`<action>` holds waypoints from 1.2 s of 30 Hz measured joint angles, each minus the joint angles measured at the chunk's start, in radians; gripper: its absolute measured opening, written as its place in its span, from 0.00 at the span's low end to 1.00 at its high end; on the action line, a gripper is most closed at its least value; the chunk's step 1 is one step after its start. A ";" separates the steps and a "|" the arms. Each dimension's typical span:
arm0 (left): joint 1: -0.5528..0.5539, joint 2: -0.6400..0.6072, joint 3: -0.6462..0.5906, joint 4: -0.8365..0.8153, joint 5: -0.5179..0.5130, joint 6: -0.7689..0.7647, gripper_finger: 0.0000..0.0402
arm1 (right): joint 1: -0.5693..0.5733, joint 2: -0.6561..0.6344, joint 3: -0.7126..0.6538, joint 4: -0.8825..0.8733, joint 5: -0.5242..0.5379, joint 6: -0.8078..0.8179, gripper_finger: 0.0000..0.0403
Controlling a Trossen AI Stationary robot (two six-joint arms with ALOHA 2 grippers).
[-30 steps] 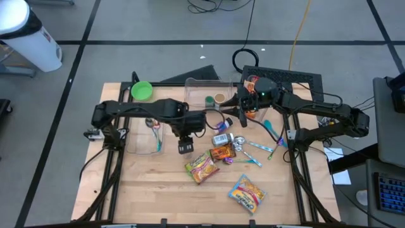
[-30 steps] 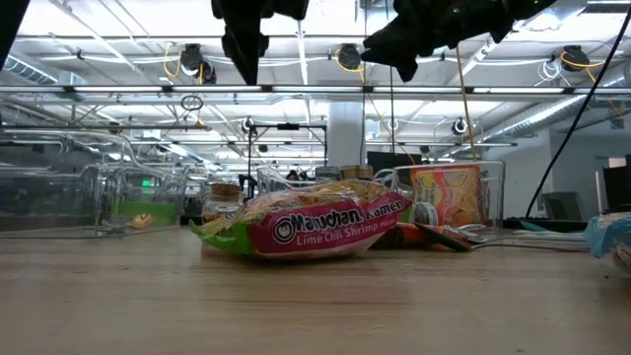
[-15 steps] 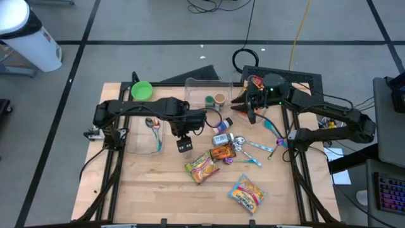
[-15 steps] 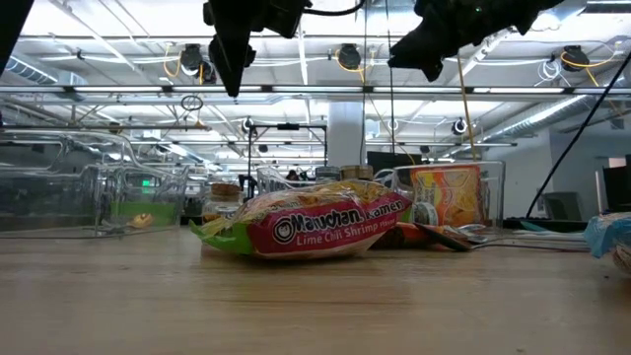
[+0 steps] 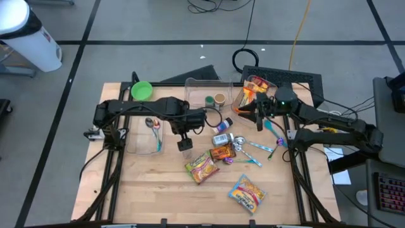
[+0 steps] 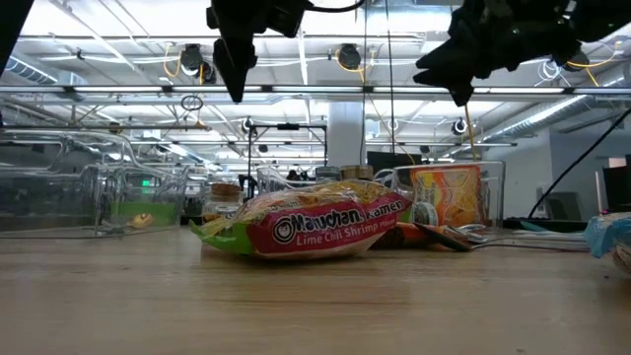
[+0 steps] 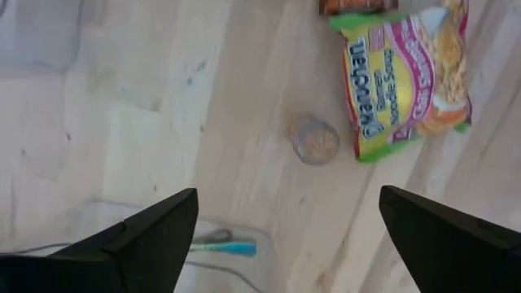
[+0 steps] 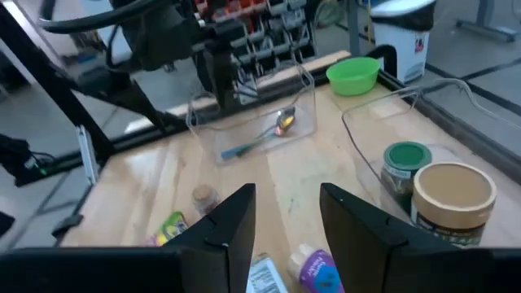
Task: Pick & Place Food Item
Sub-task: Put the brown spice bottle into the middle transparent bin
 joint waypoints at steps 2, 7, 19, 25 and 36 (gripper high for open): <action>-0.001 0.000 0.000 0.024 -0.019 -0.011 0.98 | 0.000 -0.024 -0.024 0.028 0.000 0.021 0.32; 0.001 0.000 -0.001 0.070 -0.043 -0.018 0.98 | 0.000 -0.050 -0.042 0.033 0.000 0.045 0.32; -0.022 -0.003 -0.245 0.210 0.073 -0.020 0.98 | 0.000 -0.050 -0.042 0.038 0.000 0.043 0.32; -0.076 -0.009 -0.328 0.282 0.055 -0.018 0.98 | 0.000 -0.049 -0.042 0.038 0.001 0.042 0.32; -0.164 -0.009 -0.407 0.463 -0.030 0.005 0.98 | 0.001 -0.049 -0.042 0.037 0.027 0.038 0.32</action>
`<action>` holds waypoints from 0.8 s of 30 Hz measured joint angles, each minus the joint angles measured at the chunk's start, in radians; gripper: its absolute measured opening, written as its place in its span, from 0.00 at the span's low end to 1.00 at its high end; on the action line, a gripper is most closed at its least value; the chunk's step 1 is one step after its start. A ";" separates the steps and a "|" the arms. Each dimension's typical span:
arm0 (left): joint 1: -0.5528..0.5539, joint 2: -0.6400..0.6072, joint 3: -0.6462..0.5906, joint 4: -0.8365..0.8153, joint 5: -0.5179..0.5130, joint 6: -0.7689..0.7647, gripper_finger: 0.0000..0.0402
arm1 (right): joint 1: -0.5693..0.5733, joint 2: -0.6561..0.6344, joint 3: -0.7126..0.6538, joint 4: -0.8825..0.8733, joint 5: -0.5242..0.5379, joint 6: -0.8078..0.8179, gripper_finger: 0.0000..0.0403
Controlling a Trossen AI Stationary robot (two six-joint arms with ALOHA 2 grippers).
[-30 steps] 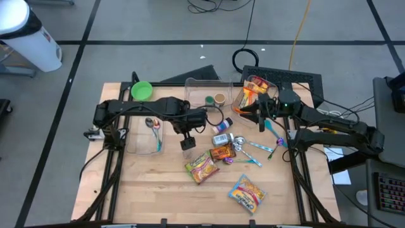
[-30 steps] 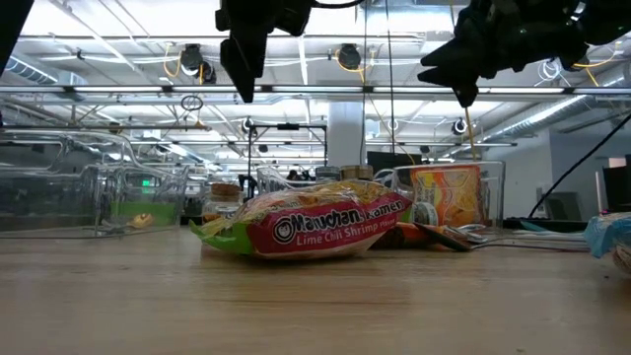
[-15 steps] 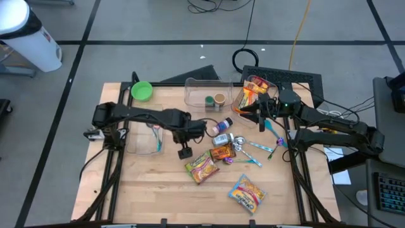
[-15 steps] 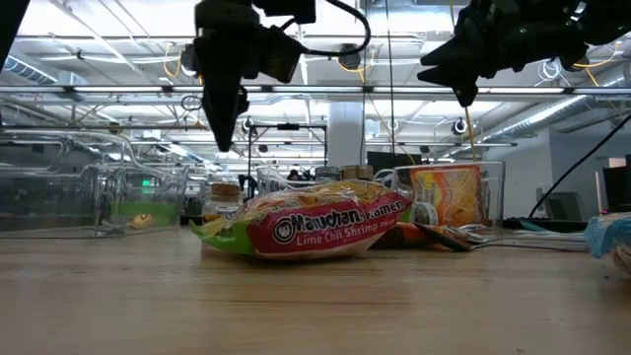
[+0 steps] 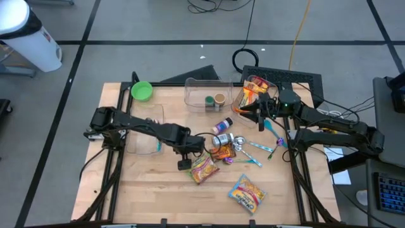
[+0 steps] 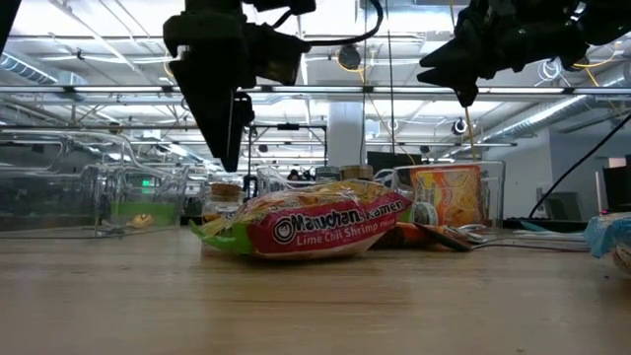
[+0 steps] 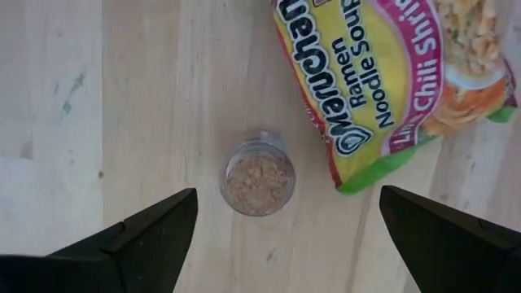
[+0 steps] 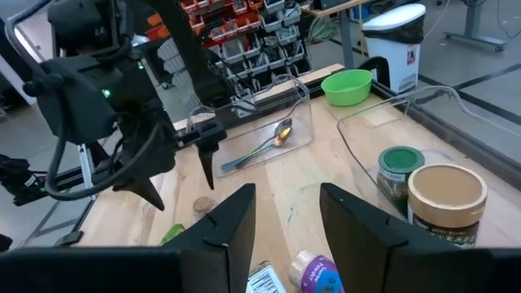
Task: Pick & Place Food Item
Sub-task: Put the brown spice bottle into the middle transparent bin
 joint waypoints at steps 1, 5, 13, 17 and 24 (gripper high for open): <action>0.000 0.000 -0.010 0.012 0.000 -0.001 0.98 | 0.000 0.000 0.000 0.000 0.000 0.000 0.32; 0.004 0.000 -0.052 0.034 0.000 0.000 0.98 | 0.000 0.000 0.000 0.000 0.000 0.000 0.32; 0.039 0.000 -0.129 0.158 0.039 -0.003 0.98 | 0.000 0.002 0.000 0.000 0.000 0.007 0.32; 0.056 0.001 -0.143 0.196 0.053 -0.004 0.98 | 0.000 0.002 0.000 0.000 0.000 0.008 0.32; 0.061 0.001 -0.187 0.242 0.053 -0.015 0.98 | 0.000 0.002 0.000 0.000 0.000 0.008 0.32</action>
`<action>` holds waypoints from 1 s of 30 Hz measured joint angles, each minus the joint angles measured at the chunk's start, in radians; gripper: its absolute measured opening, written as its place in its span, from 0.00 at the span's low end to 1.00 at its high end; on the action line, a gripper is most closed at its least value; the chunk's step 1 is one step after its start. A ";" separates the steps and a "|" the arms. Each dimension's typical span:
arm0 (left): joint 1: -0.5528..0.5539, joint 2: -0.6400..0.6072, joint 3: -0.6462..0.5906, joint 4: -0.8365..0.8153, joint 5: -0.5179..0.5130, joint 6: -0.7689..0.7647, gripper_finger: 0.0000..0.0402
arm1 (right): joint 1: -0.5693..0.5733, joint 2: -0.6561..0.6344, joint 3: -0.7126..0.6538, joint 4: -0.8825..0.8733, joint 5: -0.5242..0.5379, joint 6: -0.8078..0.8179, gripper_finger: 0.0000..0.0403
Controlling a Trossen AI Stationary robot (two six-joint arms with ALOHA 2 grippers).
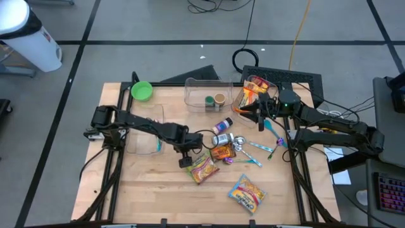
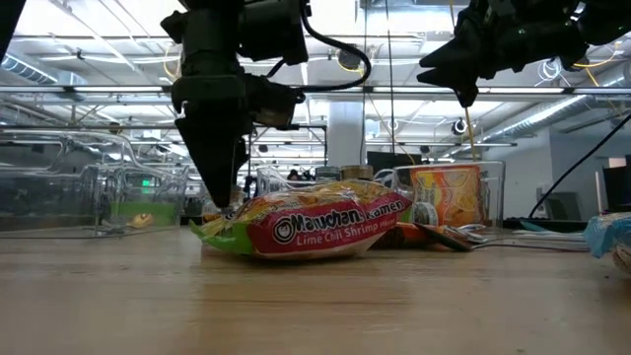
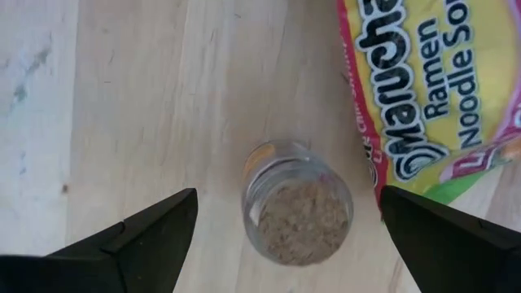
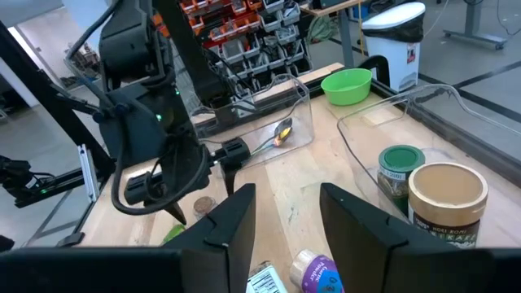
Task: Pick & Place Food Item
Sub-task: Put the brown spice bottle into the middle transparent bin
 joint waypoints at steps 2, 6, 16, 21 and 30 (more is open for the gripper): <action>0.000 0.000 -0.003 0.016 0.001 -0.010 0.98 | 0.000 0.000 0.000 0.000 0.002 0.000 0.32; 0.000 0.000 -0.003 0.045 0.000 -0.012 0.98 | 0.000 0.000 0.000 0.000 0.029 0.000 0.32; 0.000 0.000 -0.003 0.043 -0.027 -0.013 0.98 | 0.000 0.000 0.000 0.000 0.049 0.000 0.32; 0.000 0.018 -0.002 0.033 -0.026 -0.019 0.98 | 0.000 0.000 0.000 0.000 0.048 0.000 0.32; 0.000 0.021 -0.002 0.027 -0.027 -0.040 0.86 | 0.000 0.000 0.000 0.000 0.048 0.003 0.32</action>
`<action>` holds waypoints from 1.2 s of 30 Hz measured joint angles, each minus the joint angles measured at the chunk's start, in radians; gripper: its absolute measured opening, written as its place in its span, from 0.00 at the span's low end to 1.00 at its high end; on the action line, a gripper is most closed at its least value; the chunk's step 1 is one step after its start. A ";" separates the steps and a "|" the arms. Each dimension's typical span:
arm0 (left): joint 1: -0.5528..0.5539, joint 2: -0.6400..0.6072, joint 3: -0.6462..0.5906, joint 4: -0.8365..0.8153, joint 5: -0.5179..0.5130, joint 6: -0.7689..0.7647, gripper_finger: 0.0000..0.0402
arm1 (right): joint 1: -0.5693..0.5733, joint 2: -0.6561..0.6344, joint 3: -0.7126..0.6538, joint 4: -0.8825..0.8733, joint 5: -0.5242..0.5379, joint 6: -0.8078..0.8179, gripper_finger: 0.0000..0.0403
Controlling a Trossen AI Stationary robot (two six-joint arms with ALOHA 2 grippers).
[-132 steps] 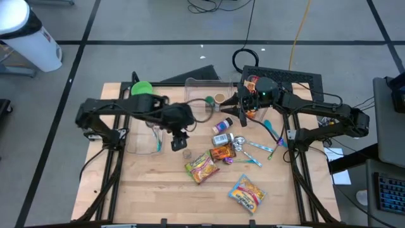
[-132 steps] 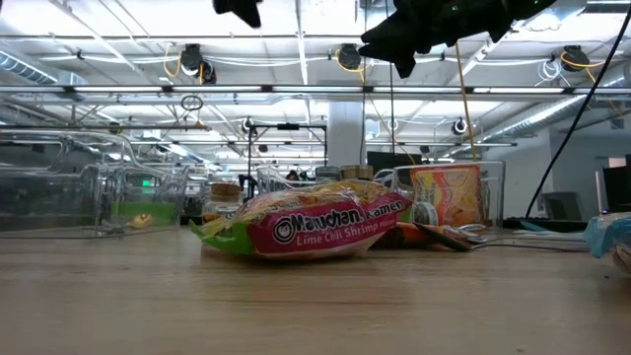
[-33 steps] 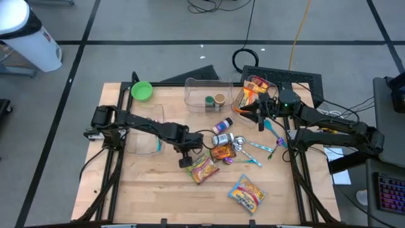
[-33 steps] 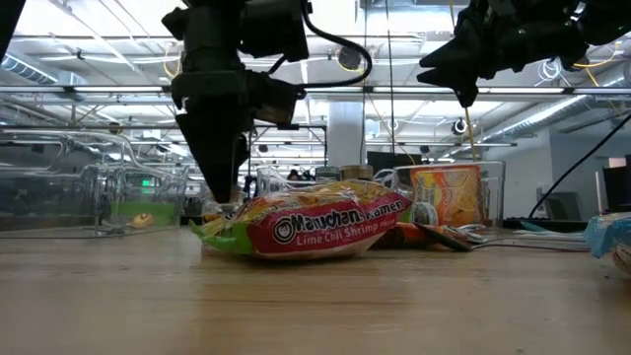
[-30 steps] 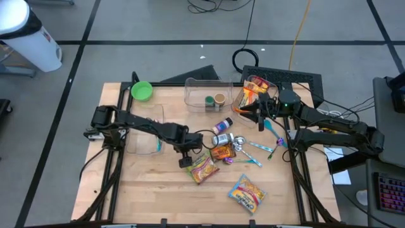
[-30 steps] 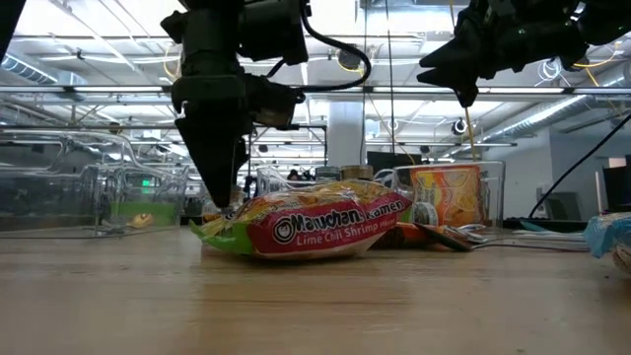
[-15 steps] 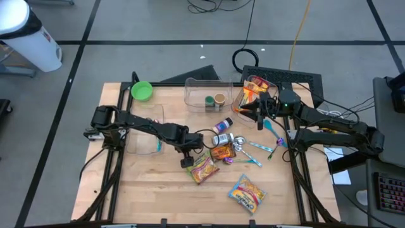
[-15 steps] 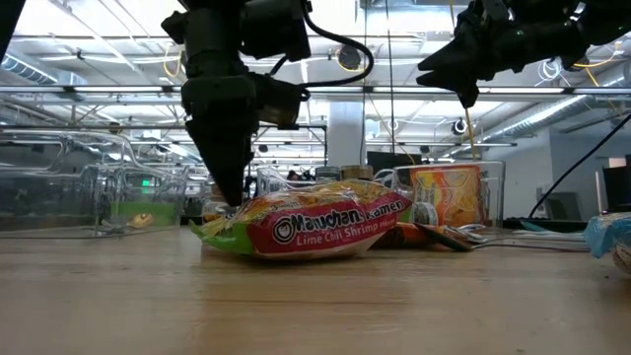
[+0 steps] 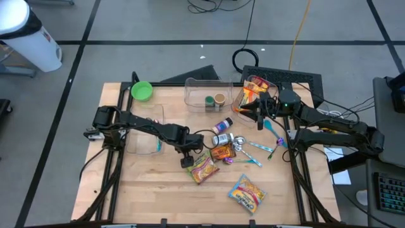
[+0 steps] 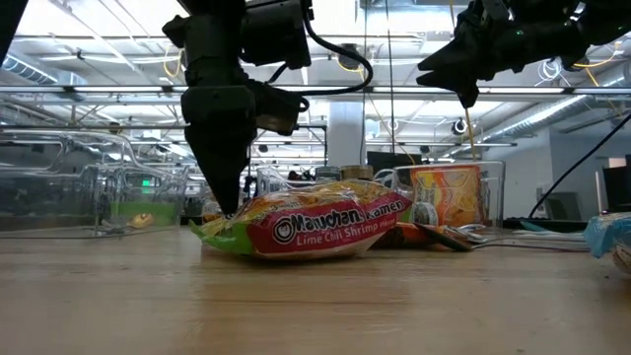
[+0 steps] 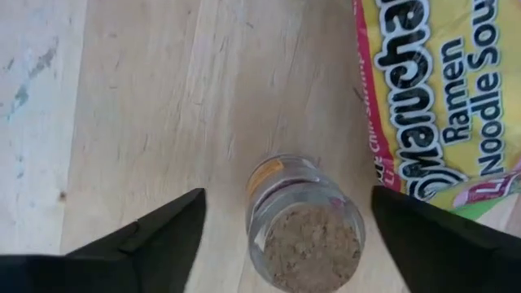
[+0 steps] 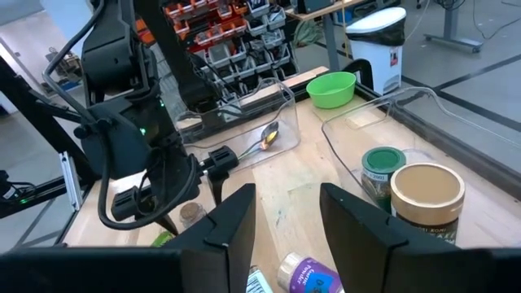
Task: Pick & Place Food Item
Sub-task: Put the brown spice bottle into the middle transparent bin
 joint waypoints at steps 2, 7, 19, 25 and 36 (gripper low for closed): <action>0.000 0.000 0.000 -0.004 0.000 0.000 0.77 | 0.000 0.000 0.000 0.000 0.000 0.000 0.32; 0.000 -0.001 0.001 -0.014 0.006 0.000 0.48 | 0.000 0.000 0.000 0.000 0.000 0.000 0.32; 0.043 -0.003 0.004 -0.032 0.138 -0.046 0.46 | 0.000 0.000 0.000 0.000 0.000 0.000 0.32; 0.080 -0.001 0.098 -0.179 0.155 0.014 0.46 | 0.000 0.000 0.000 0.001 0.000 0.000 0.32; 0.167 -0.002 0.483 -0.474 0.134 0.163 0.46 | 0.000 0.000 0.000 0.014 0.000 0.011 0.32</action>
